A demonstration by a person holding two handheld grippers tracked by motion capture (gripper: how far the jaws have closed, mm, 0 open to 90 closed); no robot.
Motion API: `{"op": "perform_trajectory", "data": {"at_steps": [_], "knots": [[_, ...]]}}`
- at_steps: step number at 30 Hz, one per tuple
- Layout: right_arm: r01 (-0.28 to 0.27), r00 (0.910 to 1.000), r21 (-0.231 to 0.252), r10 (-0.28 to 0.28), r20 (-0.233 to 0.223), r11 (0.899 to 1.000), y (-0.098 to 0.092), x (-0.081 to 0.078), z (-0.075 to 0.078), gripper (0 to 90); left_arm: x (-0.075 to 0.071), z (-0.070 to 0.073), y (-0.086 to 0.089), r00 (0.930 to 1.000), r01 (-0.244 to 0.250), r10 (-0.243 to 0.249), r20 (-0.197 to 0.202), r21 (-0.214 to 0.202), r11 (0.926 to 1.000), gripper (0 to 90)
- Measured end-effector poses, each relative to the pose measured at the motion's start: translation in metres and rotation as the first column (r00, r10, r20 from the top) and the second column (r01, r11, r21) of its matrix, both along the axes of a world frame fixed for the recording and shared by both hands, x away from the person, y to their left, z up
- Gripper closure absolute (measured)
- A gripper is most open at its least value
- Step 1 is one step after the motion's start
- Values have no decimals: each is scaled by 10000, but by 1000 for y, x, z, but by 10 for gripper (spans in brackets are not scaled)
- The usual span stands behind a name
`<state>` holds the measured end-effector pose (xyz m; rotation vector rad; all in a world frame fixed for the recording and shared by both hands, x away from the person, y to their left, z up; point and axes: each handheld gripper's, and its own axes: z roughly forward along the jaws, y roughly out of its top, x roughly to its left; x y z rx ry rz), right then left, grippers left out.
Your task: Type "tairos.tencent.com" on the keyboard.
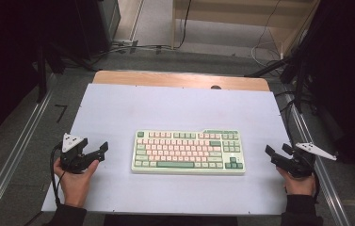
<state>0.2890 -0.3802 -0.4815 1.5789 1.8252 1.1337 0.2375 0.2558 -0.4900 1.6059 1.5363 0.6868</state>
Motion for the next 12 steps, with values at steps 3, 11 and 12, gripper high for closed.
{"op": "perform_trajectory", "data": {"at_steps": [3, 11, 12], "knots": [[-25, 10000, -144, 24, -88, 9999, 2, 1, -1, 227, -1, 1, 2, 9999, -121, 121, 55, -123, 9999, 216], [-21, 10000, -186, 21, -40, 9998, 4, 1, -1, 215, 1, 2, 4, 9998, -183, 188, 116, -384, 9991, 216], [-67, 9999, -213, 65, -93, 9998, 5, 2, -2, 211, 1, 2, 3, 9998, -159, 164, 130, -371, 9992, 216]]}}
